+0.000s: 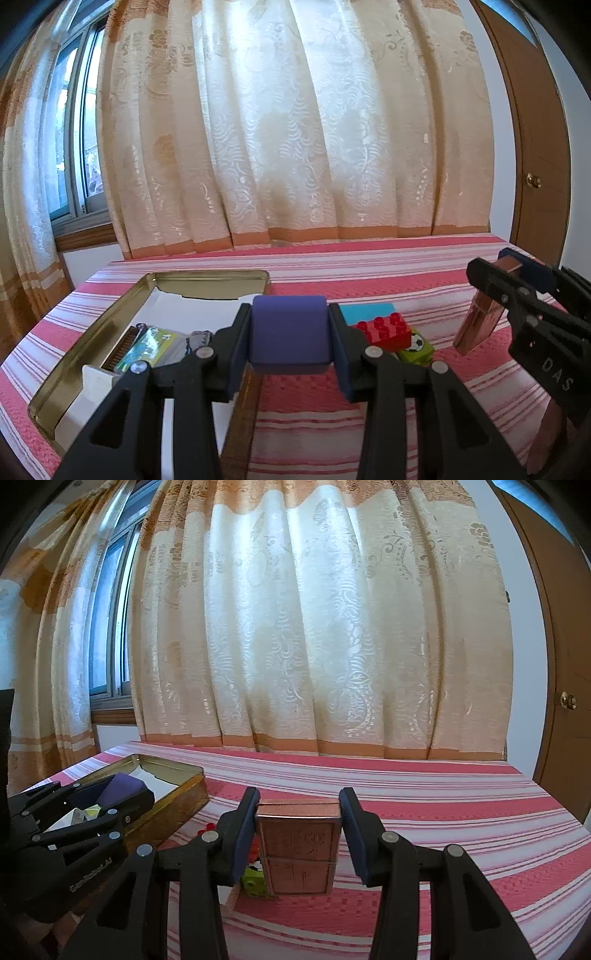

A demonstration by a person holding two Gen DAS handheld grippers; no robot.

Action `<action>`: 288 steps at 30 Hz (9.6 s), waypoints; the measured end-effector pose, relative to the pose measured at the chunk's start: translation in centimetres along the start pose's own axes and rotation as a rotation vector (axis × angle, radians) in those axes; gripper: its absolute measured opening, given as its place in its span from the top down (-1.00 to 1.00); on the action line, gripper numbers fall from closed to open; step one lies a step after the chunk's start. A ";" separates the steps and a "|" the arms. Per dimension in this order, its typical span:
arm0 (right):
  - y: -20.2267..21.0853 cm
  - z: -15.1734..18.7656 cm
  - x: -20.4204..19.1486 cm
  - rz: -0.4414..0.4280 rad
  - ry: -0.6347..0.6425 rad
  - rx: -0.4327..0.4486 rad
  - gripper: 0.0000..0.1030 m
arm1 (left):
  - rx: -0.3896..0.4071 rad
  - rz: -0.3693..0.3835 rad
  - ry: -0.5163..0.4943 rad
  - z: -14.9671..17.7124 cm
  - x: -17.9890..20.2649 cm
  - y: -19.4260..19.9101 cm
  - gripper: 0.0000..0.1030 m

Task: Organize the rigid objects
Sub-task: 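Lift the purple block and copper box and carry both toward the gold tray, then lower the purple block and copper box into the tray and open both grippers, then grasp the white red-sealed box with the right gripper while the left gripper moves to the red brick, then grasp the large red brick with the left gripper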

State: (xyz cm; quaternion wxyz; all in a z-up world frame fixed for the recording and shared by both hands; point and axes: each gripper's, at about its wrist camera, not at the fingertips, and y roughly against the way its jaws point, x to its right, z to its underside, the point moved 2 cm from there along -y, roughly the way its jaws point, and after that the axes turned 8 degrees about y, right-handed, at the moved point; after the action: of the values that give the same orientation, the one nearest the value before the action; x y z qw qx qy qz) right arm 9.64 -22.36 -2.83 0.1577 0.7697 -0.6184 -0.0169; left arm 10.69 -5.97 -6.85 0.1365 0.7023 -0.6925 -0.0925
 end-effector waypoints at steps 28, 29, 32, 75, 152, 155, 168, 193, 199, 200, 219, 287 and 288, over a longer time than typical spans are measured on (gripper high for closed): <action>-0.1 -0.4 -3.3 -0.065 0.019 0.011 0.09 | 0.031 -0.028 0.043 -0.1 -2.8 0.8 0.24; -0.1 -0.5 -3.5 -0.068 0.020 0.011 0.09 | 0.031 -0.029 0.045 -0.1 -2.9 0.7 0.24; -0.2 -0.5 -3.9 -0.076 0.023 0.011 0.09 | 0.029 -0.033 0.054 -0.2 -3.4 0.7 0.24; -0.6 -1.2 -8.5 -0.154 0.060 0.019 0.09 | 0.045 -0.075 0.105 -0.1 -7.5 1.4 0.24; -2.4 -2.5 -15.7 -0.291 0.140 0.013 0.09 | 0.027 -0.148 0.158 -0.3 -15.3 1.4 0.24; -2.7 -2.7 -16.2 -0.298 0.147 0.011 0.09 | 0.015 -0.147 0.163 -0.3 -15.5 1.2 0.24; -5.2 -3.2 -19.5 -0.378 0.209 -0.040 0.09 | -0.059 -0.193 0.170 0.0 -17.5 -0.1 0.24; -3.8 -1.4 -13.5 -0.332 0.156 -0.130 -0.21 | -0.114 -0.243 0.115 0.5 -15.3 -0.3 -0.92; -3.3 0.1 -8.0 -0.235 0.056 -0.222 -0.30 | -0.090 -0.196 0.090 0.8 -11.7 0.5 -0.95; -3.3 0.4 -7.0 -0.220 0.026 -0.238 -0.32 | -0.086 -0.190 0.090 0.8 -11.2 0.6 -0.95; -7.6 3.4 -6.4 -0.195 -0.013 -0.551 -0.28 | -0.088 -0.153 0.074 1.0 -8.2 0.8 -0.99; -3.4 2.2 4.1 -0.006 -0.115 -0.285 0.16 | -0.537 0.150 -0.102 3.8 6.1 -8.5 -0.37; -3.3 2.2 4.1 -0.004 -0.115 -0.283 0.16 | -0.537 0.153 -0.102 3.8 6.1 -8.5 -0.37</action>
State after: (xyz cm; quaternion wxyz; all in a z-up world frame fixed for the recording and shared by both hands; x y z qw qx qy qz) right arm 13.28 -26.15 -5.08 0.2291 0.7389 -0.6161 -0.1482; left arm 17.69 -12.31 -12.82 0.2894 0.5809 -0.7003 -0.2975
